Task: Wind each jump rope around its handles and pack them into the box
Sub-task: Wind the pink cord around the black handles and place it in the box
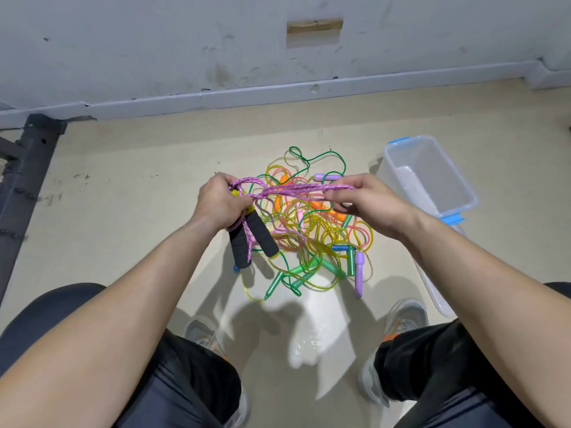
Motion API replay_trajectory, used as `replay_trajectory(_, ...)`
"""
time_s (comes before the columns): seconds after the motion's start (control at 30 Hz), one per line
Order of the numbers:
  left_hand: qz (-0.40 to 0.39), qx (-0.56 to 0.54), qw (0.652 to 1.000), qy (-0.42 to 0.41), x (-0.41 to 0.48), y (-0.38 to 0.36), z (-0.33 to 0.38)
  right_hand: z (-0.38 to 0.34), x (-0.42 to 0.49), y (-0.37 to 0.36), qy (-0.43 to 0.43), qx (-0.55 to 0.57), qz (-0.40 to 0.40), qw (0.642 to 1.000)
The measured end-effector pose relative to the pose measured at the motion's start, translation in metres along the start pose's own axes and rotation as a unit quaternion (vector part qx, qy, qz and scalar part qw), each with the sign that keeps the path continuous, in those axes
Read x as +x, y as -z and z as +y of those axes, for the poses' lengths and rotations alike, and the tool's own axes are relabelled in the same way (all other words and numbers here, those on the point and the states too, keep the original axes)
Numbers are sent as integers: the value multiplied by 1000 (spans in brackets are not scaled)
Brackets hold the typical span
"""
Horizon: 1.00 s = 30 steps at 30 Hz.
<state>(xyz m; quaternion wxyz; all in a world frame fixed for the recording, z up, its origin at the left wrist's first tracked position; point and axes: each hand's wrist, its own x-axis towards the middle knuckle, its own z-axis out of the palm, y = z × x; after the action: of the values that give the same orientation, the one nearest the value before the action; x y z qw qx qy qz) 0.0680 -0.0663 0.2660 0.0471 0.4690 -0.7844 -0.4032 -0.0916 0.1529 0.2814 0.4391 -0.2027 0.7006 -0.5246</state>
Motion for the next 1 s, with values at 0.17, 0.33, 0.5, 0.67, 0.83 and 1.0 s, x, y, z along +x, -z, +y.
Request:
replay_trajectory(0.17, 4, 19, 1000, 2, -1, -5, -3, 3, -5, -4, 2, 67, -28, 997)
replay_trajectory(0.33, 9, 19, 1000, 4, 1, -8, -4, 0, -13, -14, -7, 179, -33, 983)
replay_trajectory(0.5, 37, 30, 999, 7, 4, -5, -6, 3, -9, -8, -1, 68, 67, 995)
replay_trajectory(0.67, 63, 39, 997, 12, 6, -2, -8, 8, -15, -4, 15, -57, 60, 996)
replay_trajectory(0.83, 71, 47, 996, 15, 7, -2, -10, 6, -23, -5, 34, 61, -3, 998)
replay_trajectory(1.0, 74, 46, 996, 17, 7, -3, -11, 7, -31, -1, -24, 164, -59, 984)
